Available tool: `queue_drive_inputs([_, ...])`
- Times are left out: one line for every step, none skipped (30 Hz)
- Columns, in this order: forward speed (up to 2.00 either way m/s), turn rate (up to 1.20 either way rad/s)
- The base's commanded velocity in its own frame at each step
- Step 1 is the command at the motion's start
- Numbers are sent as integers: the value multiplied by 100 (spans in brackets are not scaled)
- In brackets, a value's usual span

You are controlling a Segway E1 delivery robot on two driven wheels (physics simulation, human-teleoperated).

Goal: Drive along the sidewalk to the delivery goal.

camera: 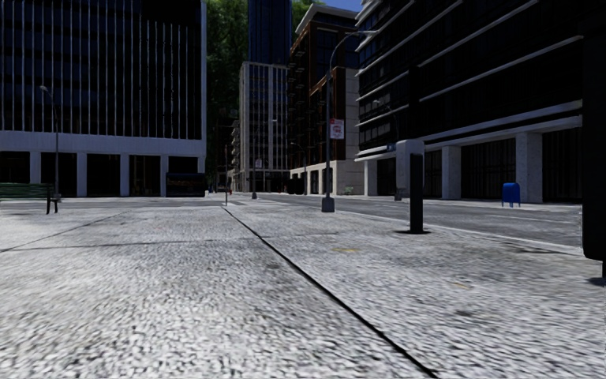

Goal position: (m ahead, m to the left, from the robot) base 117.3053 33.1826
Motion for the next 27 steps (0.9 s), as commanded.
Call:
queue_drive_inputs([200,0])
queue_drive_inputs([200,0])
queue_drive_inputs([200,0])
queue_drive_inputs([200,0])
queue_drive_inputs([200,0])
queue_drive_inputs([200,0])
queue_drive_inputs([200,0])
queue_drive_inputs([200,0])
queue_drive_inputs([200,0])
queue_drive_inputs([200,0])
queue_drive_inputs([200,0])
queue_drive_inputs([200,0])
queue_drive_inputs([200,0])
queue_drive_inputs([200,0])
queue_drive_inputs([200,0])
queue_drive_inputs([200,0])
queue_drive_inputs([200,0])
queue_drive_inputs([200,0])
queue_drive_inputs([200,0])
queue_drive_inputs([200,0])
queue_drive_inputs([200,0])
queue_drive_inputs([200,0])
queue_drive_inputs([200,0])
queue_drive_inputs([200,0])
queue_drive_inputs([200,0])
queue_drive_inputs([200,0])
queue_drive_inputs([200,0])
